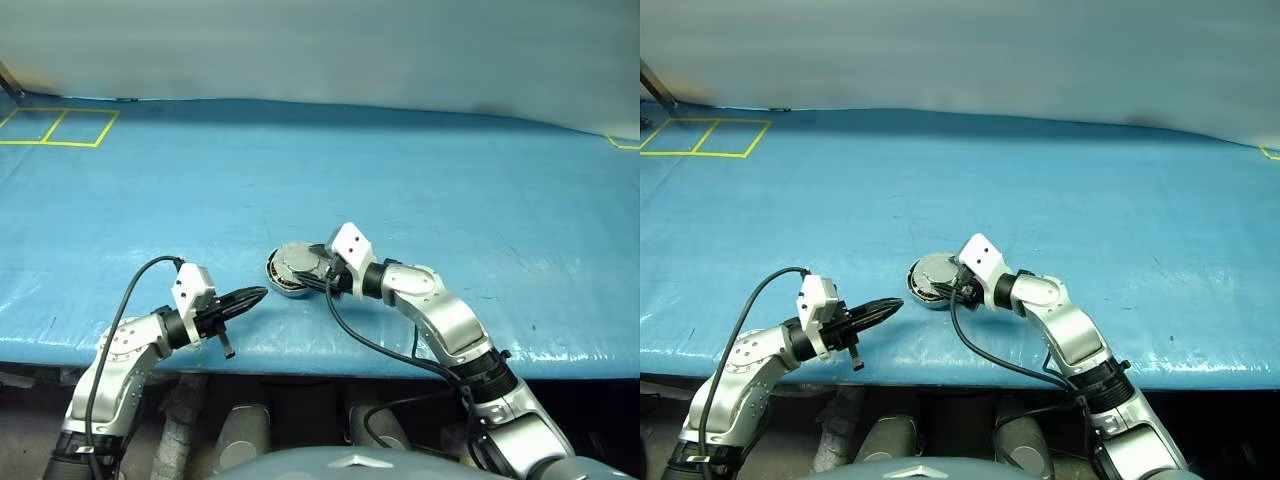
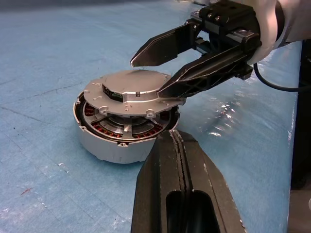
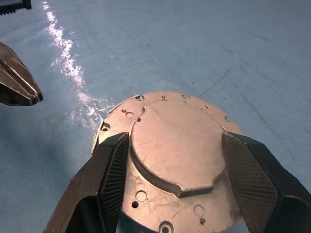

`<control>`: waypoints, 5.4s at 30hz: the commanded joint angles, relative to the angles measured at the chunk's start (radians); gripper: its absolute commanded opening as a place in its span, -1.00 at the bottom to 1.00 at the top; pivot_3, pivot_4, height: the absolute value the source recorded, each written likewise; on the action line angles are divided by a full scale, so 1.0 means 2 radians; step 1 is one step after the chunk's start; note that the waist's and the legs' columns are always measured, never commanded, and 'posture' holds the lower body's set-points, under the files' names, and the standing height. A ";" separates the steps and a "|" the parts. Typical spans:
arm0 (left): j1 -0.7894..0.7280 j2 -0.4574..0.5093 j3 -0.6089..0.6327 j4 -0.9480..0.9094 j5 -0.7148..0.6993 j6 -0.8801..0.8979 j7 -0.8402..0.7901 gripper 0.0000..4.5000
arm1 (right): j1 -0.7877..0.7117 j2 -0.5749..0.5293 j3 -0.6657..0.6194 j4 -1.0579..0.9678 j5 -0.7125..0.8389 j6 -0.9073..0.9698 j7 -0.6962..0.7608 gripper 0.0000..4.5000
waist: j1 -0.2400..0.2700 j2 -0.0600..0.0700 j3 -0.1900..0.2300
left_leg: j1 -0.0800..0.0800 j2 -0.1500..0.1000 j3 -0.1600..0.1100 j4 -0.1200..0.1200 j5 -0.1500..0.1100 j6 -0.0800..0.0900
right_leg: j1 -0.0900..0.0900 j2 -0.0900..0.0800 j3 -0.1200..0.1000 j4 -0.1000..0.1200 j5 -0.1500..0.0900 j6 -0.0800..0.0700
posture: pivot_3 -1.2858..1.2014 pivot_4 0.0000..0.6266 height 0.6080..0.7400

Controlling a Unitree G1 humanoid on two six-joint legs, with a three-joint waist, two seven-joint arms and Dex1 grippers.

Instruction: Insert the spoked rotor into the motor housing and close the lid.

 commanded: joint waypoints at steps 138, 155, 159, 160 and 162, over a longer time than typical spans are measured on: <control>-0.040 -0.004 0.008 0.058 0.027 -0.009 0.050 -1.00 | -0.019 0.048 0.040 0.021 -0.094 0.114 -0.106 0.36 | -0.010 -0.001 -0.004 | -0.001 0.001 0.001 -0.006 0.002 -0.001 | -0.004 0.000 0.000 0.000 -0.001 -0.001 | 0.03 -0.52 1.00; -0.056 -0.007 0.003 0.082 0.030 -0.011 0.048 -1.00 | 0.018 -0.021 0.000 -0.079 -0.058 0.132 -0.058 0.36 | 0.001 -0.001 -0.004 | -0.001 0.000 0.001 -0.005 0.002 -0.001 | -0.003 0.000 0.000 -0.001 -0.001 0.000 | 0.03 -0.52 1.00; -0.058 -0.008 0.002 0.083 0.031 -0.013 0.048 -1.00 | 0.014 -0.001 0.000 -0.080 -0.058 0.113 -0.067 0.36 | 0.000 -0.001 -0.004 | -0.001 0.000 0.001 -0.005 0.002 -0.001 | -0.003 -0.001 0.000 -0.001 -0.001 0.000 | 0.03 -0.52 1.00; -0.058 -0.008 0.002 0.084 0.031 -0.013 0.048 -1.00 | 0.012 0.011 -0.008 -0.081 -0.053 0.103 -0.073 0.36 | 0.000 -0.001 -0.004 | -0.001 0.000 0.001 -0.005 0.002 -0.001 | -0.003 -0.001 0.000 -0.001 -0.001 0.000 | 0.03 -0.52 1.00; -0.059 -0.008 0.002 0.085 0.032 -0.014 0.049 -1.00 | 0.003 0.027 -0.017 -0.082 -0.043 0.102 -0.075 0.36 | 0.000 -0.001 -0.003 | -0.001 0.000 0.001 -0.005 0.002 -0.001 | -0.003 0.000 0.000 -0.001 -0.001 0.000 | 0.03 -0.52 1.00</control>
